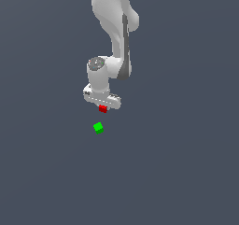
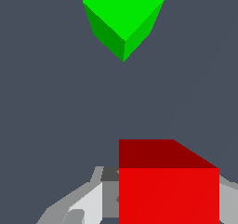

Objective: Stack the red cube on top of the green cube.

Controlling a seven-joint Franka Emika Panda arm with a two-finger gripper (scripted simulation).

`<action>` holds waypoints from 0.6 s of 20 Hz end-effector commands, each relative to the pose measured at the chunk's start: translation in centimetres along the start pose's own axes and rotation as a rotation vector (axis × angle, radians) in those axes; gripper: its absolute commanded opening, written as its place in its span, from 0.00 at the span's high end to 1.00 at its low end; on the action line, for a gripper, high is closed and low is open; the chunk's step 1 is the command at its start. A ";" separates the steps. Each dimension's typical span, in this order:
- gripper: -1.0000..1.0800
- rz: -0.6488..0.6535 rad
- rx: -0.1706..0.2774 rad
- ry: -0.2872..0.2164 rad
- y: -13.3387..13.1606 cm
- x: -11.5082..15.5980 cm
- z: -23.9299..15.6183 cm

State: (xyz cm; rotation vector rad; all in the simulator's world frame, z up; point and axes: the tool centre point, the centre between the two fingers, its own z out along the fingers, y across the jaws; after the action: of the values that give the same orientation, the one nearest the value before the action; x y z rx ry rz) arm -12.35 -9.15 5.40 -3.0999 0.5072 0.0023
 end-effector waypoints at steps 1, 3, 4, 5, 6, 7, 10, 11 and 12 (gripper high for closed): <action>1.00 0.001 0.000 0.001 0.0 0.0 -1.6; 1.00 0.001 0.000 0.001 0.0 0.0 -2.9; 1.00 0.001 0.000 0.001 0.0 0.0 -3.5; 1.00 0.001 0.000 0.001 0.0 0.0 -4.1; 1.00 0.001 0.000 0.001 0.0 0.0 -4.6; 1.00 0.001 0.000 0.001 0.0 0.0 -5.0; 1.00 0.001 0.000 0.001 0.0 0.1 -6.0; 1.00 0.001 0.000 0.001 0.0 0.1 -6.2; 1.00 0.001 0.000 0.001 0.0 0.1 -6.4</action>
State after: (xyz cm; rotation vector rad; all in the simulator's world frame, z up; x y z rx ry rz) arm -12.25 -9.22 11.42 -3.1001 0.5081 -0.0009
